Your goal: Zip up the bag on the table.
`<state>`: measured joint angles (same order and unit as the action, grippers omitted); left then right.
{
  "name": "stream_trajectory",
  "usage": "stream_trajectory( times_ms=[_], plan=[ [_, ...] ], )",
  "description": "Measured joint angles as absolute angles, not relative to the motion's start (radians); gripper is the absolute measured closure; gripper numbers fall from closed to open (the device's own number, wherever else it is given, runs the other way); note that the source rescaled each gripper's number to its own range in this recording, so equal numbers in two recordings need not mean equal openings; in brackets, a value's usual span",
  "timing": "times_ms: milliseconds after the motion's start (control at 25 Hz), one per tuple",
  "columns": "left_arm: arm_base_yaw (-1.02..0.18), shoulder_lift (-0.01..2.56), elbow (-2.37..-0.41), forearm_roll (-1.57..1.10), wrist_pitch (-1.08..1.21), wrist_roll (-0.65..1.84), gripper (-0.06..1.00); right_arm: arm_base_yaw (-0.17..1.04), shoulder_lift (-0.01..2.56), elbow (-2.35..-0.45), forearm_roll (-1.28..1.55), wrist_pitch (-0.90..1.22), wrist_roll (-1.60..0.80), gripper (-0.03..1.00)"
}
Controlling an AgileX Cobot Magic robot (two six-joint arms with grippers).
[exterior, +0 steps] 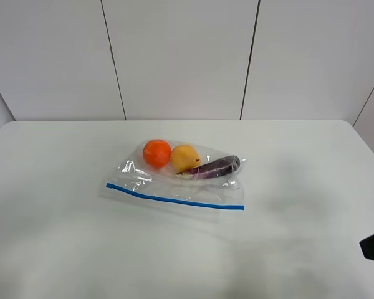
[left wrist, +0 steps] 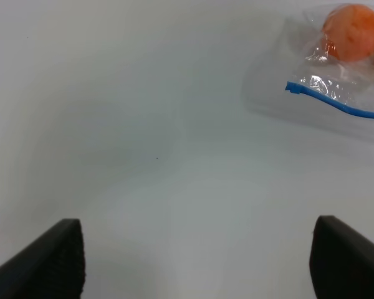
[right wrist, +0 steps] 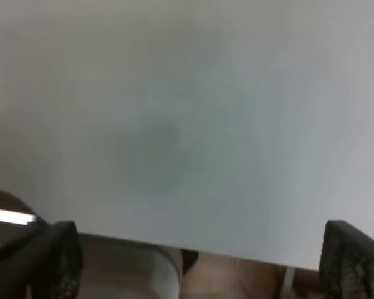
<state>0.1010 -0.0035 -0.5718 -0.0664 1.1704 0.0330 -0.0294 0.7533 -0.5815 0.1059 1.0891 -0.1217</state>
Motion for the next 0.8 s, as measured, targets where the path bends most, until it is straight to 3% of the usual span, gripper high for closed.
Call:
stream_trajectory(
  times_ms=[240,800],
  plan=[
    [0.101,-0.003,-0.572,-0.066,1.17,0.033,0.09,-0.029,0.437,-0.501,0.101,1.028,-0.122,0.02],
    [0.101,-0.003,-0.572,-0.066,1.17,0.033,0.09,0.009,0.088,-0.501,0.105,1.027,-0.12,0.02]
  ],
)
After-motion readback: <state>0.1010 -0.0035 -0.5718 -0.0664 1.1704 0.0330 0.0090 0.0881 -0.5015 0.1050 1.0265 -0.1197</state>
